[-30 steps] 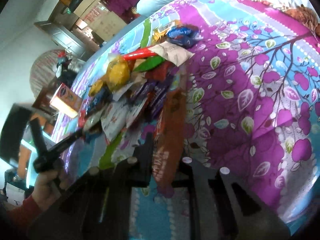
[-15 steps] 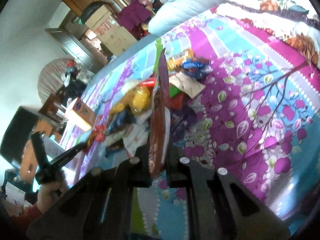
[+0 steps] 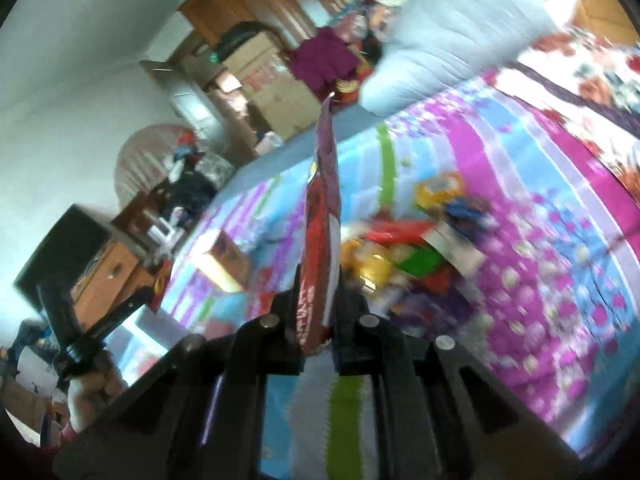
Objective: Organize snacks
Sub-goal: 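Grasp a red wafer packet with the left tool while the right tool lifts the Nescafe sachet, then carry both packets over the clear bowl and open both tools to drop them, then move both tools back over the snack pile, then grasp a clear bag of white grains with the left tool while the right tool grasps a blue biscuit packet, then carry both packets over the clear bowl and open both tools to drop them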
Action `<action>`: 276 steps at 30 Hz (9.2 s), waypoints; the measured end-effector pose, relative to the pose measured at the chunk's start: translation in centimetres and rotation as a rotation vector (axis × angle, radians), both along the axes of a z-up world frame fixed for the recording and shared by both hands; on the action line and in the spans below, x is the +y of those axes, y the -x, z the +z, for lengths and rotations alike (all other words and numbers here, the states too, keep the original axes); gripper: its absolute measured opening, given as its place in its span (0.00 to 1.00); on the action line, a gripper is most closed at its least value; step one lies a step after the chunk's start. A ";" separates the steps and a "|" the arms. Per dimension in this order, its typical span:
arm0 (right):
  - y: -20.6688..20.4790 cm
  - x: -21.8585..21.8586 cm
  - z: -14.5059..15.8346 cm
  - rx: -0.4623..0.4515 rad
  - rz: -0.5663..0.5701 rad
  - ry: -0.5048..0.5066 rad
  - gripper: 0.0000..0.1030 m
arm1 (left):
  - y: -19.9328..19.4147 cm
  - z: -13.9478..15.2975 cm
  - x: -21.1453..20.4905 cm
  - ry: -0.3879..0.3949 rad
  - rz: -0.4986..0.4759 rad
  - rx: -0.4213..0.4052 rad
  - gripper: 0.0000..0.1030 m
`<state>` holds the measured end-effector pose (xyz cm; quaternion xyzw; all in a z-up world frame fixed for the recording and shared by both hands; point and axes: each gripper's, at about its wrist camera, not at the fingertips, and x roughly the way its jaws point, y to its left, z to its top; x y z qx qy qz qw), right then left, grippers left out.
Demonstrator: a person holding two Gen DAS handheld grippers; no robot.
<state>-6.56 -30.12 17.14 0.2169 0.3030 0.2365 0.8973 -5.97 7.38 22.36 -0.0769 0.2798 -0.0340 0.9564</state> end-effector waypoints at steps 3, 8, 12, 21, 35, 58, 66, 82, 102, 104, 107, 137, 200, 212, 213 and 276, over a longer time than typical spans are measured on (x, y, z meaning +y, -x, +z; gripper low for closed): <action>-0.8 2.9 2.6 -0.046 0.054 -0.007 0.09 | 1.2 2.3 2.4 -0.001 0.044 -0.045 0.10; -1.9 9.0 6.4 -0.110 0.167 -0.015 0.09 | 3.3 5.3 6.9 0.005 0.130 -0.105 0.10; -2.5 14.5 8.4 -0.135 0.267 -0.034 0.09 | 5.2 6.5 10.8 0.011 0.204 -0.130 0.10; -1.8 29.8 10.9 -0.149 0.513 -0.036 0.09 | 9.9 7.4 20.8 0.021 0.394 -0.137 0.10; 0.4 48.2 5.6 -0.010 0.775 0.091 0.09 | 11.4 1.7 32.8 0.088 0.563 0.003 0.10; -0.8 56.7 0.9 0.082 0.807 0.317 0.63 | 8.5 -2.9 35.0 0.151 0.540 0.131 0.13; 1.2 51.6 6.0 -0.084 0.706 0.205 0.66 | 9.2 -1.5 34.0 0.129 0.538 0.099 0.20; 4.1 26.4 -2.5 0.078 0.392 0.256 0.67 | 7.8 4.0 21.2 0.087 0.290 -0.028 0.27; -4.5 12.1 -10.9 0.230 0.154 0.262 0.68 | 1.6 -4.9 -1.5 0.097 -0.156 0.220 0.31; -6.6 13.2 -11.2 0.237 0.167 0.303 0.69 | 1.3 -5.9 -1.9 0.098 -0.152 0.241 0.31; -9.9 14.7 -12.5 0.255 0.152 0.386 0.69 | 1.0 -6.9 -2.1 0.097 -0.141 0.263 0.31; 0.7 1.5 -16.8 0.360 0.058 0.299 0.48 | -3.1 -16.0 -5.5 0.131 -0.120 0.447 0.34; 1.1 -3.4 -17.0 0.334 -0.049 0.023 0.78 | -4.8 -20.2 -20.4 -0.476 -0.990 0.366 0.81; 2.2 -0.5 -15.4 0.242 0.013 0.172 0.78 | -0.3 -18.8 -14.8 -0.211 -0.687 0.459 0.41; 2.3 0.1 -15.3 0.233 0.026 0.203 0.78 | 0.1 -18.7 -14.5 -0.202 -0.653 0.451 0.41; -2.5 52.5 4.0 0.058 0.776 0.392 0.44 | 2.8 -3.2 30.4 0.044 0.461 0.322 0.41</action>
